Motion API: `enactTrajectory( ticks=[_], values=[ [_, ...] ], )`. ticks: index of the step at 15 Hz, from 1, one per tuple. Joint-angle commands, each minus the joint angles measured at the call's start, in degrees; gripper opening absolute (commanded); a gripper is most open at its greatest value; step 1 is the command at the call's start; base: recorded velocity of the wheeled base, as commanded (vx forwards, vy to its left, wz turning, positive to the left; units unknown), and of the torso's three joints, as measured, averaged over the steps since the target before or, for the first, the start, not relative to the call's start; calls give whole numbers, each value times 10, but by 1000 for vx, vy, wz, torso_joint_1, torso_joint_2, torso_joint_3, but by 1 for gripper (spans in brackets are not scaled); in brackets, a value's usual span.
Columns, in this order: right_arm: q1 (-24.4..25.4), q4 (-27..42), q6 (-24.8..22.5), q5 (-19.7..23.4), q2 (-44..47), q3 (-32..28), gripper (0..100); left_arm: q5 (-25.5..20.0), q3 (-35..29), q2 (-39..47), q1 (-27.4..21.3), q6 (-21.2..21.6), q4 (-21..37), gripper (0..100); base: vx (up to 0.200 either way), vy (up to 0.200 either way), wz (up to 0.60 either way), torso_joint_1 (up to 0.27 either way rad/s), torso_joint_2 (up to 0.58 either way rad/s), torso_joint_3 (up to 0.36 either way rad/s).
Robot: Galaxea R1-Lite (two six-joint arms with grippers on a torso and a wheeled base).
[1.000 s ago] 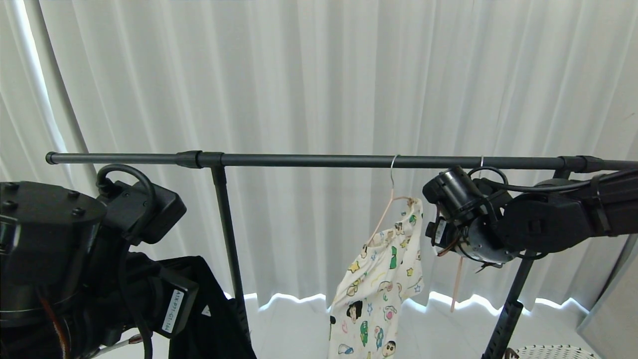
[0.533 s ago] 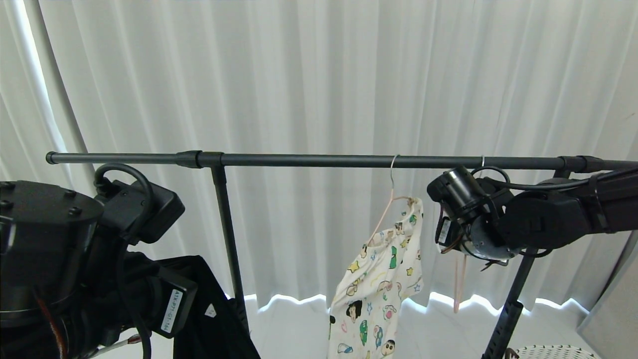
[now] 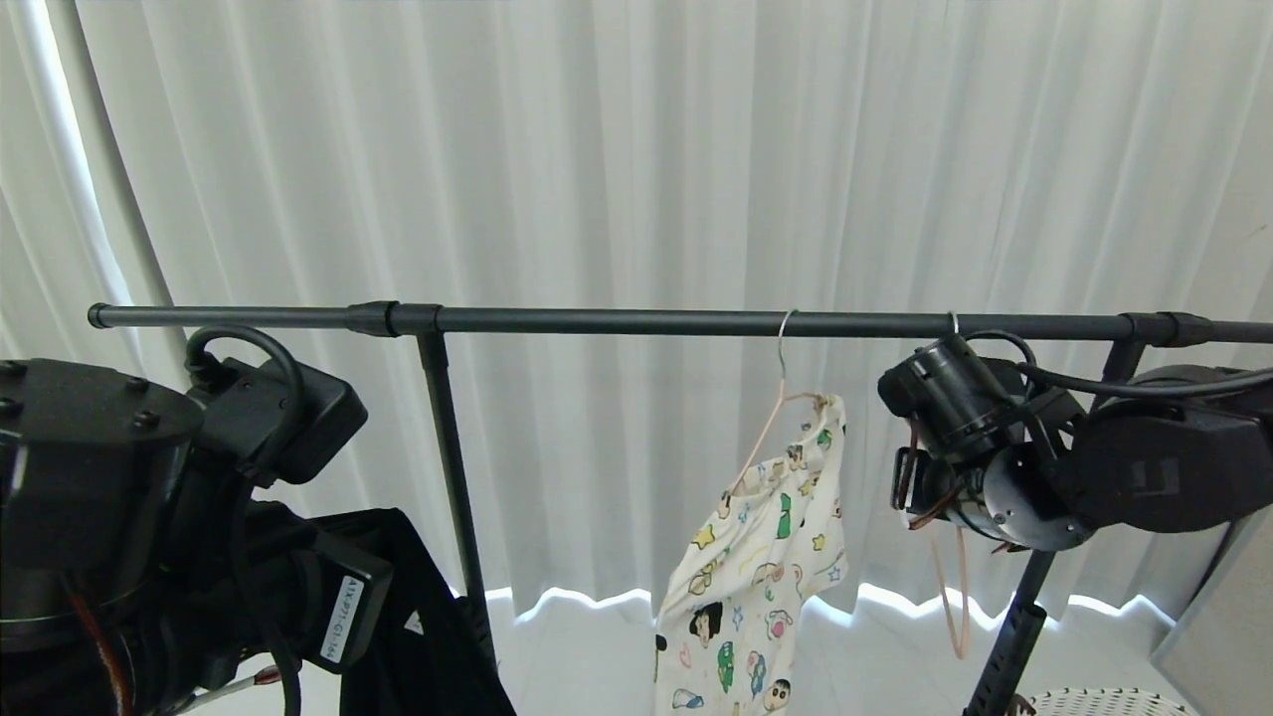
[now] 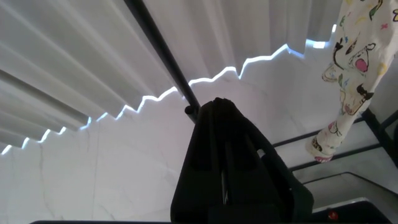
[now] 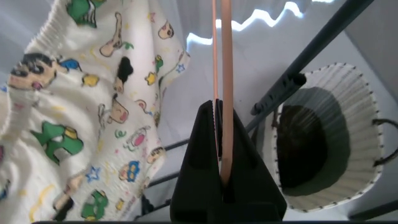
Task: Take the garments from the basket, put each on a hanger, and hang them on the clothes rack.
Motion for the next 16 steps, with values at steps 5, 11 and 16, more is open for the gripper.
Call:
enactTrajectory(
  ticks=[5,11,16],
  values=[
    [0,-90,-107,0,-90,100,0,0,0,0,0,0,-1,0,0,0,0,0,0,0],
    [-43,-275,-236,4,-111,199,0,2,1,-2,0,1,-10,0,0,0,0,0,0,0],
    [-43,-276,-280,49,-214,219,0,6,7,-1,0,1,-32,0,0,0,0,0,0,0]
  ],
)
